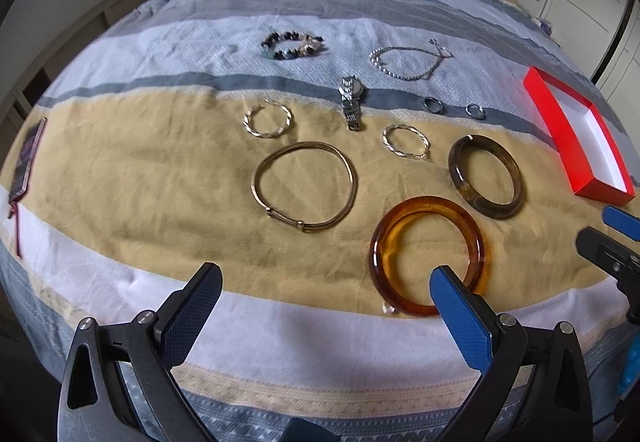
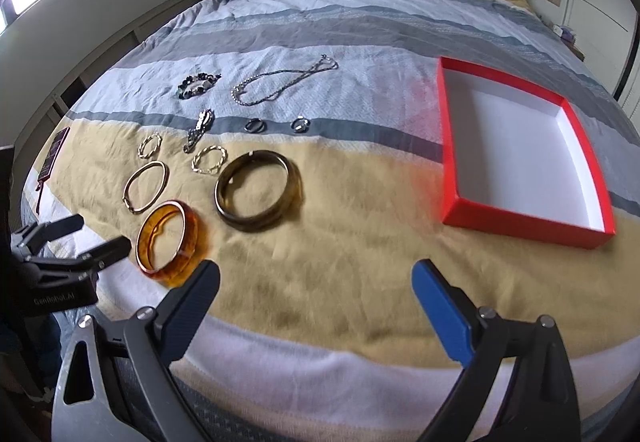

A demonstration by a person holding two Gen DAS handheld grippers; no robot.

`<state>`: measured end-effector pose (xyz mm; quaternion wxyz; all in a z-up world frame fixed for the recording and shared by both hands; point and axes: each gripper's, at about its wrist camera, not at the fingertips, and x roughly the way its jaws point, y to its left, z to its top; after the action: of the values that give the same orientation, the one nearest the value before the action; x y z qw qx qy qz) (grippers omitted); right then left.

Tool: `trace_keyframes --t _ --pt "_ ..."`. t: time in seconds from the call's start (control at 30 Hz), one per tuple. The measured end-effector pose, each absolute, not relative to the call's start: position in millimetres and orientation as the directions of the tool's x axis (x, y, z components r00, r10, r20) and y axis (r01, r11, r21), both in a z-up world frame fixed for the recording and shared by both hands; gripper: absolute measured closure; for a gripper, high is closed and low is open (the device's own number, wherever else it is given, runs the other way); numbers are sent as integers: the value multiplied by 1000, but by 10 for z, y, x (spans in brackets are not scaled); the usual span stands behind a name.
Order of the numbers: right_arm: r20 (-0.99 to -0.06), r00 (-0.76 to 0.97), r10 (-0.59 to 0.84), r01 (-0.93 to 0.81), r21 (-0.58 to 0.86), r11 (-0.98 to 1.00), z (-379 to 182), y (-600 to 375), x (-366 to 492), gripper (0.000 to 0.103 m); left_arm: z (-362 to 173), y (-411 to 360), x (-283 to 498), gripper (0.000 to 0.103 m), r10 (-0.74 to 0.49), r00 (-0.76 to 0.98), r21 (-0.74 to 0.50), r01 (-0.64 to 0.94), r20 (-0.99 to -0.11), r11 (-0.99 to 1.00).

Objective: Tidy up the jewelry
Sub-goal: 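Grasp the amber bangle with the left tool while the right tool grasps the dark brown bangle, then carry both bangles into the red box and open both tools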

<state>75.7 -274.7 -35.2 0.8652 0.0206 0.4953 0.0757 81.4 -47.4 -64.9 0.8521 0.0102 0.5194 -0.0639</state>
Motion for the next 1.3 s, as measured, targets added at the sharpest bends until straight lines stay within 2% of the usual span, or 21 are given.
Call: trace_keyframes --t 0.17,0.27,0.33,0.4,0.67,0.7,0.87,0.93,0.97,1.0,1.13,1.2,1.3 --pt "-859 480 177 -134 127 983 -413 -2702 977 9 -741 -487 912 11 -165 414 -120 133 -895 984" --pt "-860 470 197 -149 143 978 -452 -2671 1106 14 -818 -511 981 19 -190 384 -147 137 -904 980" --pt "-864 458 210 -156 155 975 -496 -2652 1206 24 -886 -537 1017 24 -196 364 -153 144 -911 978" --pt "-870 441 220 -155 167 974 -554 -2643 1295 38 -942 -549 1037 25 -188 351 -145 146 -917 979" --pt "-892 381 245 -189 185 964 -802 -2521 1594 75 -1064 -495 1053 25 -215 322 -179 136 -922 974" --pt "-893 376 246 -195 184 964 -817 -2509 1610 78 -1065 -498 1048 25 -212 325 -176 139 -922 975" --pt "-901 364 235 -223 161 962 -928 -2450 1670 81 -1060 -565 1017 27 -175 348 -127 159 -921 979" --pt "-895 371 246 -217 174 961 -929 -2492 1661 86 -1039 -560 1015 39 -171 357 -120 159 -918 980" --pt "-890 375 260 -206 194 959 -916 -2539 1651 92 -1025 -558 1011 44 -170 361 -119 159 -917 980" --pt "-881 379 282 -197 221 955 -902 -2599 1641 94 -1013 -564 1012 55 -171 364 -119 161 -916 980" --pt "-856 389 339 -177 292 940 -845 -2722 1545 94 -980 -589 1018 85 -194 364 -139 172 -911 975" --pt "-847 394 357 -174 313 934 -800 -2749 1491 94 -966 -596 1011 93 -203 363 -146 177 -910 973" --pt "-834 405 373 -168 333 928 -708 -2790 1399 94 -946 -584 1003 93 -214 365 -161 171 -906 972"
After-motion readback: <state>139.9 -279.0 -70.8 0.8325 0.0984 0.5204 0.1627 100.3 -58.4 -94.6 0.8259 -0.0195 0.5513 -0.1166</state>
